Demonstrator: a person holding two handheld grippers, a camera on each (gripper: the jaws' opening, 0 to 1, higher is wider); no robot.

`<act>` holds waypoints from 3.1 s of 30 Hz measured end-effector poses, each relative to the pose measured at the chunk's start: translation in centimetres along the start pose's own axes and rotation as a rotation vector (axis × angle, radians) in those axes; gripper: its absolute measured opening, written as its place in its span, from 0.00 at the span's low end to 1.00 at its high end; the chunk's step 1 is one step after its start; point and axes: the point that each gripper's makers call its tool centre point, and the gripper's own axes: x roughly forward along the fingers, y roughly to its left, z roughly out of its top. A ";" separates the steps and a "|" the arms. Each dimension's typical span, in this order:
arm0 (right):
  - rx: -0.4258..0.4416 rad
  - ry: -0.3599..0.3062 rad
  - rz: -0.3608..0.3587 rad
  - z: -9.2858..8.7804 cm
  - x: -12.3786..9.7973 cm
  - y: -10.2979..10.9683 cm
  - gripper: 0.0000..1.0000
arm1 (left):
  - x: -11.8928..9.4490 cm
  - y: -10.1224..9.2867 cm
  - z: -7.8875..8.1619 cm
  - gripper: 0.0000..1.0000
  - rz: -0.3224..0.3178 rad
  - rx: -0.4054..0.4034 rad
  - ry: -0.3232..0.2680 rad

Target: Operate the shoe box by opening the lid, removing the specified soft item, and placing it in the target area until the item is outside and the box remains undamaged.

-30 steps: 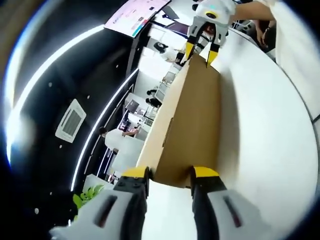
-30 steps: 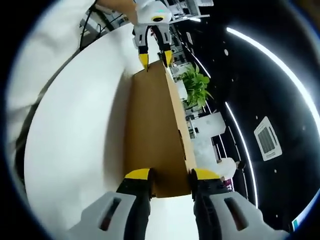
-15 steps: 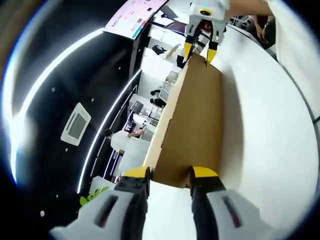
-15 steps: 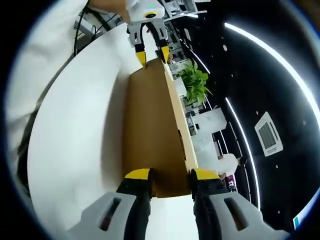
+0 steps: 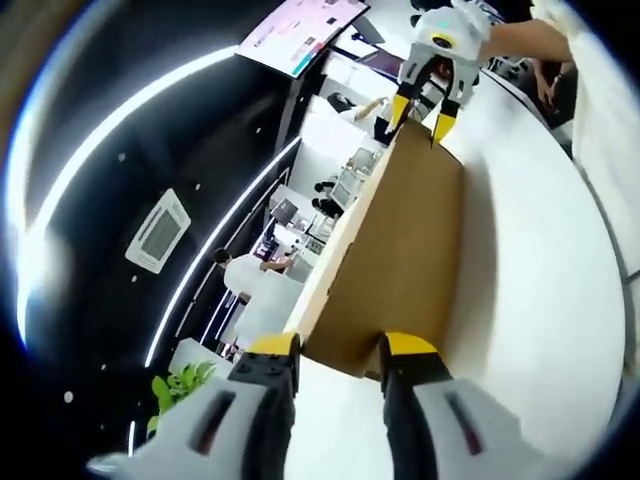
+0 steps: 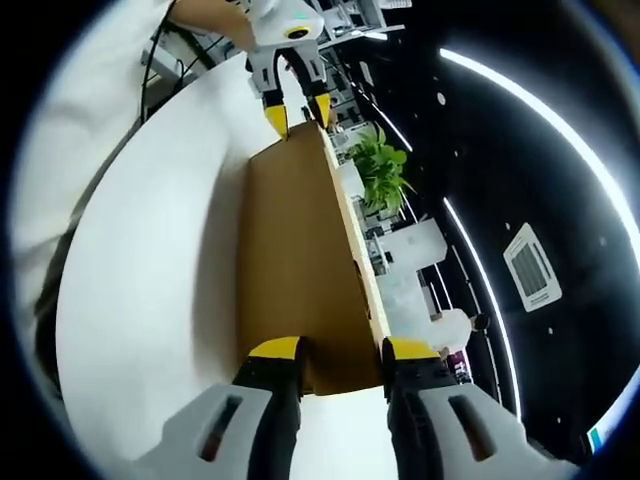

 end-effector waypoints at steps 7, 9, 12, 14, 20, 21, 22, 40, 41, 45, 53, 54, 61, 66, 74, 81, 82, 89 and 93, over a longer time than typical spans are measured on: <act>0.036 -0.002 -0.028 0.1 -0.3 -0.5 0.31 | -0.1 0.1 0.1 0.32 0.031 0.022 -0.017; 0.038 -0.003 -0.035 0.2 -0.4 -0.6 0.31 | -0.2 0.3 0.1 0.32 0.032 0.013 -0.028; 0.048 -0.002 -0.047 0.2 -0.3 -0.5 0.31 | -0.3 0.6 0.0 0.32 0.033 -0.024 -0.021; 0.069 -0.005 -0.053 0.2 -0.3 -0.6 0.32 | -0.5 0.8 0.1 0.32 0.050 -0.022 -0.025; 0.080 0.006 -0.074 0.2 -0.2 -1.0 0.33 | -0.4 0.6 -0.1 0.32 0.061 -0.048 -0.027; 0.085 0.005 -0.077 0.2 -0.2 -1.1 0.33 | -0.4 0.7 -0.1 0.32 0.068 -0.050 -0.026; 0.086 0.005 -0.080 0.2 -0.3 -1.1 0.33 | -0.4 0.9 0.0 0.32 0.080 -0.053 -0.029; 0.175 -0.044 -0.178 0.6 -0.6 -2.7 0.35 | -0.8 2.3 0.6 0.31 0.152 -0.169 -0.041; 0.177 -0.044 -0.183 0.6 -0.6 -2.8 0.35 | -0.8 2.3 0.6 0.32 0.154 -0.168 -0.041; 0.209 -0.055 -0.223 0.7 -0.6 -3.3 0.36 | -1.0 2.7 0.7 0.33 0.168 -0.175 -0.047; 0.528 -0.073 -0.324 0.4 -0.7 -4.4 0.42 | -1.8 5.2 0.0 0.47 0.268 -0.273 -0.042; 0.555 -0.081 -0.337 0.2 -0.7 -4.6 0.42 | -1.8 5.4 -0.1 0.48 0.267 -0.299 -0.042; 1.004 -0.171 -0.285 -0.7 -0.3 -3.9 0.41 | -1.5 4.7 -0.3 0.43 0.213 -0.473 -0.074; 0.997 -0.179 -0.311 -0.6 -0.2 -4.0 0.36 | -1.2 4.2 0.0 0.38 0.191 -0.534 -0.097; 0.978 -0.114 -0.374 -0.5 -0.3 -4.5 0.35 | -1.0 3.6 1.5 0.32 0.143 -0.564 -0.167; 0.846 -0.030 -0.450 -0.1 0.0 -4.8 0.30 | -0.4 2.6 1.8 0.40 0.116 -0.561 -0.160; 0.851 -0.037 -0.454 0.0 -0.1 -4.9 0.30 | -0.5 2.6 1.8 0.41 0.114 -0.561 -0.160; 0.976 -0.129 -0.486 0.4 0.3 -5.8 0.38 | -0.2 2.6 2.6 0.52 0.102 -0.579 -0.198; 0.982 -0.124 -0.516 0.0 0.5 -6.4 0.34 | -0.2 2.8 2.7 0.52 0.101 -0.564 -0.200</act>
